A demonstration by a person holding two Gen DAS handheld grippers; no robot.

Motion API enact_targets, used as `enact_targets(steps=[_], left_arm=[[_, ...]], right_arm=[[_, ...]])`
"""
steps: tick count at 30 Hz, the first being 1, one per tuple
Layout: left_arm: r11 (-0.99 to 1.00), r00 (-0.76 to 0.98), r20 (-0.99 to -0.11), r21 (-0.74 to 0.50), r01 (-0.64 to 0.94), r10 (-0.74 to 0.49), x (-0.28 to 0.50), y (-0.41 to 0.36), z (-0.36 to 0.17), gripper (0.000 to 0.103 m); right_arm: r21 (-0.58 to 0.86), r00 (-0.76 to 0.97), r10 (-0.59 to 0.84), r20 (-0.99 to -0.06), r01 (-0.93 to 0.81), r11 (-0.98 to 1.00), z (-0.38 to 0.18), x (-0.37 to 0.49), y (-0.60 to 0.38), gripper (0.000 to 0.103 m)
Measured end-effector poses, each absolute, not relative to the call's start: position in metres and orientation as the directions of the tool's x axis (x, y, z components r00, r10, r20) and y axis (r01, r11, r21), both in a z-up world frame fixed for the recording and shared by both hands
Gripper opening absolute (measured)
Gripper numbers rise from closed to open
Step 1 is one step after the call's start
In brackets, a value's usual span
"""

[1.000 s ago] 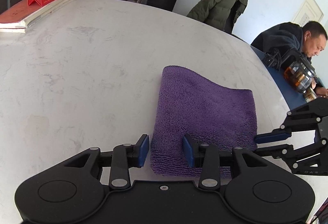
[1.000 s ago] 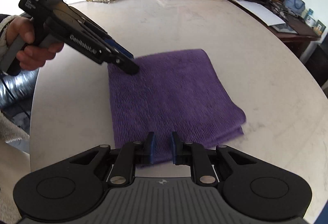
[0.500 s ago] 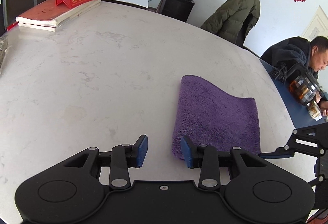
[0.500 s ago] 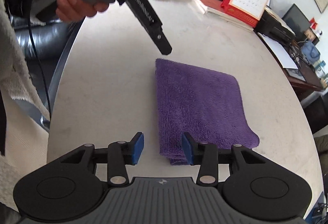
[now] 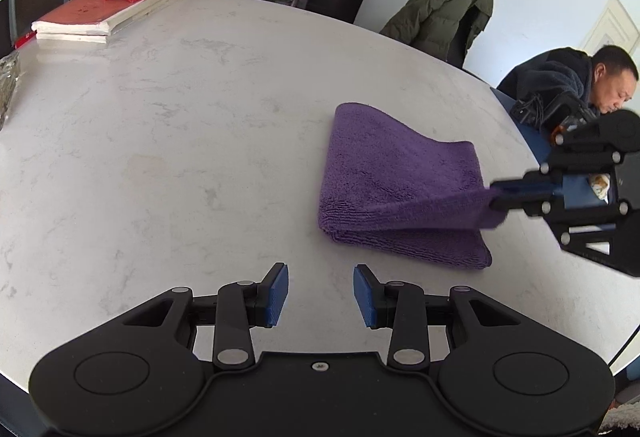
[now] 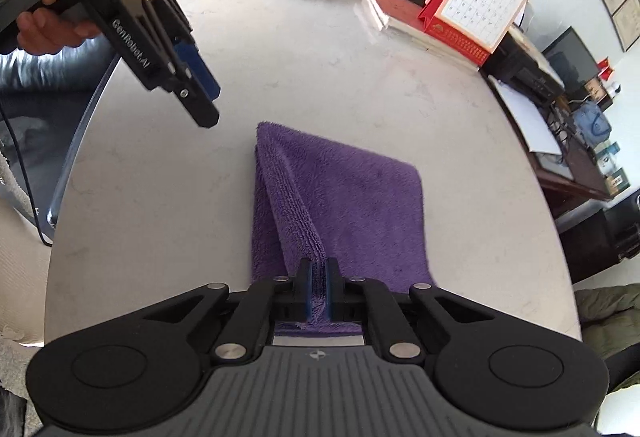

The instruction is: Fold towel

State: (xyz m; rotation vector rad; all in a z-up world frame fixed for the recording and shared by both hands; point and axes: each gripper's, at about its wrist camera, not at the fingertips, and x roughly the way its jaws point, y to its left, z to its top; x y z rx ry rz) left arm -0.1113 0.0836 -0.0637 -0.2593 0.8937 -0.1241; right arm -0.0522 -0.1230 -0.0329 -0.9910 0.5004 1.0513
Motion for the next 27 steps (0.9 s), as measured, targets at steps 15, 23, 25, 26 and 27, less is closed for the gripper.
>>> enact_targets(steps=[15,23,25,26,27], left_arm=[[0.932,0.651,-0.698,-0.361,0.040,-0.298,-0.077,0.039,-0.078,0.034],[0.921,0.705,-0.680,-0.377,-0.100,-0.202,-0.074,0.052,-0.086,0.032],[0.920,0.715,-0.675,-0.374,-0.116,-0.184,-0.076,0.052,-0.085,0.031],[0.919,0.719,-0.672,-0.375,-0.125,-0.176,-0.077,0.052,-0.085,0.031],[0.916,0.723,-0.669,-0.378,-0.133,-0.172,-0.079,0.052,-0.084,0.031]], right_arm=[[-0.435,0.453,0.488,-0.746,-0.886,0.157,-0.036,-0.053,-0.127,0.006],[-0.404,0.438,0.467,-0.768,-0.898,0.176,-0.039,-0.051,-0.135,0.006],[-0.399,0.431,0.462,-0.775,-0.901,0.172,-0.042,-0.052,-0.135,0.006],[-0.398,0.430,0.461,-0.776,-0.902,0.171,-0.043,-0.052,-0.136,0.006],[-0.395,0.426,0.459,-0.780,-0.903,0.169,-0.044,-0.052,-0.135,0.006]])
